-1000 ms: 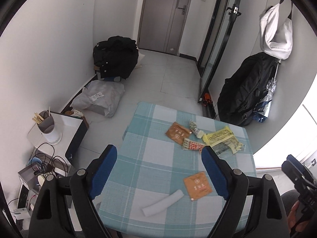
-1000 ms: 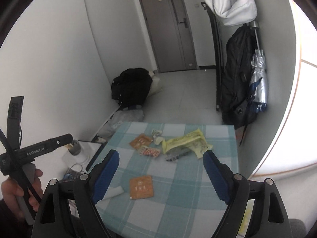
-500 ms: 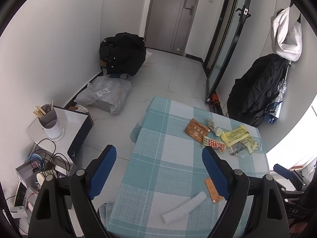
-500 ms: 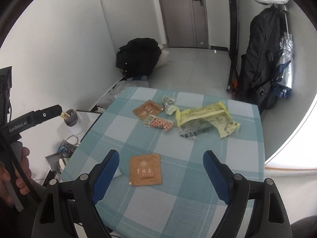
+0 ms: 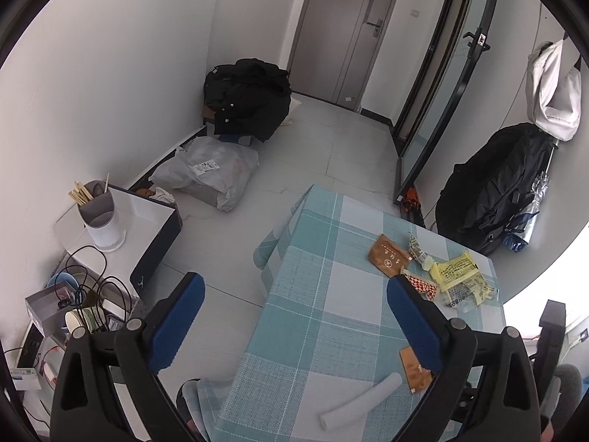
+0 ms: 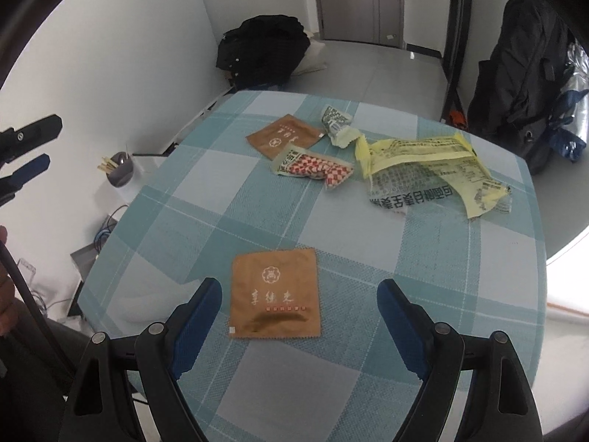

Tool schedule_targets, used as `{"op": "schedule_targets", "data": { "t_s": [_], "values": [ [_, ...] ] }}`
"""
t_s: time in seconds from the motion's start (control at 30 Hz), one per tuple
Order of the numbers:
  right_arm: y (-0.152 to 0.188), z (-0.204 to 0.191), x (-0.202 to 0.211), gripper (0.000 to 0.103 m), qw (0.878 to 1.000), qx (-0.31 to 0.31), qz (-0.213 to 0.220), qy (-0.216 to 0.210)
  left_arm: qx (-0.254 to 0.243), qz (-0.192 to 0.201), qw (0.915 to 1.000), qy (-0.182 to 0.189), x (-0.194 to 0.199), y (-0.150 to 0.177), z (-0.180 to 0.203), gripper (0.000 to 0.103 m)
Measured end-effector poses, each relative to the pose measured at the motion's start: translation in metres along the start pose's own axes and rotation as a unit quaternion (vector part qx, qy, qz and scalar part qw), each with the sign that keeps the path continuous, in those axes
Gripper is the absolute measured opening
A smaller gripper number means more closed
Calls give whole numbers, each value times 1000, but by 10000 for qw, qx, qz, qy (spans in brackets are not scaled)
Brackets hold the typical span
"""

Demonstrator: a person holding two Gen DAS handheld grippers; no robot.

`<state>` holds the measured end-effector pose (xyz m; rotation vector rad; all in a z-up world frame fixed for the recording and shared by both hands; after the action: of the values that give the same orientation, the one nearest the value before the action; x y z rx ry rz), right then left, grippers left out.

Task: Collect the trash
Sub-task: 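Lower the right gripper onto the brown printed sachet and close it, then grasp the white foam strip with the left gripper while the right holds the sachet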

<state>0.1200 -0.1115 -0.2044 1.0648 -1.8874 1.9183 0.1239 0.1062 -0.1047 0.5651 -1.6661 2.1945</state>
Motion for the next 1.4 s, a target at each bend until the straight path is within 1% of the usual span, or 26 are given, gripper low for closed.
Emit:
{"op": "schedule_targets", "data": {
  "t_s": [0.07,0.17,0.23,0.33,0.4,0.43,0.5,0.6,0.63,0.67,0.73,0.8,0.9,1.07,1.2,1.3,1.4],
  "values": [
    [4,-2,-8,85,9999,64,-146,26,0,-10,10000,-32,-1,0,-2,98],
    [10,-6,-14,85,9996,153,-248,-53,4,-58,10000,-47,-2,2,-3,98],
    [14,-7,-19,86,9992,226,-315,0,17,-107,9999,-46,-3,3,-5,98],
    [15,-11,-20,85,9990,331,-290,20,52,-181,9998,-81,-5,5,-7,98],
    [17,-16,-21,83,9981,553,-272,90,93,-215,9997,-109,-6,5,-10,98],
    [19,-19,-21,81,9967,753,-256,172,105,-223,9996,-125,-6,5,-11,98],
    [20,-25,-19,73,9957,913,-155,81,170,-249,9994,-146,-7,5,-14,98],
    [20,-27,-19,71,9956,916,-174,34,193,-268,9993,-184,-7,6,-16,98],
    [20,-27,-19,68,9956,920,-171,25,179,-275,9993,-201,-8,6,-16,98],
    [20,-27,-18,65,9956,927,-160,7,166,-280,9993,-209,-8,7,-16,98],
    [20,-29,-17,55,9951,973,-147,2,137,-286,9992,-254,-8,7,-17,98],
    [21,-32,-15,48,9944,1047,-126,-41,134,-271,9992,-272,-8,7,-18,98],
    [23,-36,-12,47,9933,1154,-90,-13,73,-315,9989,-327,-9,9,-19,98],
    [27,-36,-9,46,9932,1153,-128,-62,169,-388,9985,-355,-11,11,-21,98],
    [29,-35,-4,46,9938,1096,-162,-112,25,-359,9986,-381,-10,12,-17,98],
    [29,-34,0,46,9944,1031,-144,-169,-87,-375,9986,-362,-10,15,-14,98],
    [29,-31,7,45,9948,991,-110,-214,-111,-472,9987,-186,-10,19,-10,98]
  ]
}}
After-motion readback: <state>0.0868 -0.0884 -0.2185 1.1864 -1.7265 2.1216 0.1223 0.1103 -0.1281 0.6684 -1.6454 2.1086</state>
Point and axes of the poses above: each gripper's, at about its wrist camera, not at the fingertips, and x roughly against the way its jaws point, z to its right, y to its underside, the point moved 5 cm from there along -x, roughly the way its jaws point, and after that the axes turned 15 degrees about z, right-handed, at the moved point
